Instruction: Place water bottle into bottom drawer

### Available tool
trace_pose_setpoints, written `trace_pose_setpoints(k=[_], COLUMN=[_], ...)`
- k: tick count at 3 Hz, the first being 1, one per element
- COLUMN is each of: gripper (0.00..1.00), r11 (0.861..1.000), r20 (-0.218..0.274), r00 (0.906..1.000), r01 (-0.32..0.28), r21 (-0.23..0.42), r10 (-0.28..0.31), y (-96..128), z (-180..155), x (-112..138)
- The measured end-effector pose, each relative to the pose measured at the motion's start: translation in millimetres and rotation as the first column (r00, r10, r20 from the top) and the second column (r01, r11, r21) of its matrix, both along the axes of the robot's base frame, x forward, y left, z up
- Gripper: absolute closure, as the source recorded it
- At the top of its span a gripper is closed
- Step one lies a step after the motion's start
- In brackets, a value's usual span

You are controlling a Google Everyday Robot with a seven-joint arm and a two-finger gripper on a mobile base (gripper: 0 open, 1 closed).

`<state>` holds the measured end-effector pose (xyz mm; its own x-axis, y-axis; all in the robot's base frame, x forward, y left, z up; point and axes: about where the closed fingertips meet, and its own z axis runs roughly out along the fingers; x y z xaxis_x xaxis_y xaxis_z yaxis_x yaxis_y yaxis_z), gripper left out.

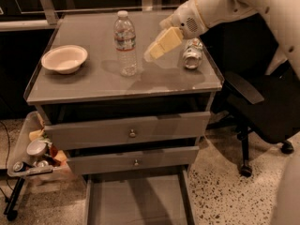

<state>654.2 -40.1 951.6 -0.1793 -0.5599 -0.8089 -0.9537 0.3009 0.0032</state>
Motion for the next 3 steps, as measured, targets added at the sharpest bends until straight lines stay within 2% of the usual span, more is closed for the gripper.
trace_pose_setpoints(k=[1, 3], gripper=[0.0, 0.0], r11=[0.997, 0.995], r20=[-0.025, -0.024], r00=[0.9977, 0.9975], r01=[-0.062, -0.064], r21=[0.044, 0.072], r10=[0.063, 0.066], y=[38.0, 40.7], z=[-13.3, -19.4], x=[17.8, 21.6])
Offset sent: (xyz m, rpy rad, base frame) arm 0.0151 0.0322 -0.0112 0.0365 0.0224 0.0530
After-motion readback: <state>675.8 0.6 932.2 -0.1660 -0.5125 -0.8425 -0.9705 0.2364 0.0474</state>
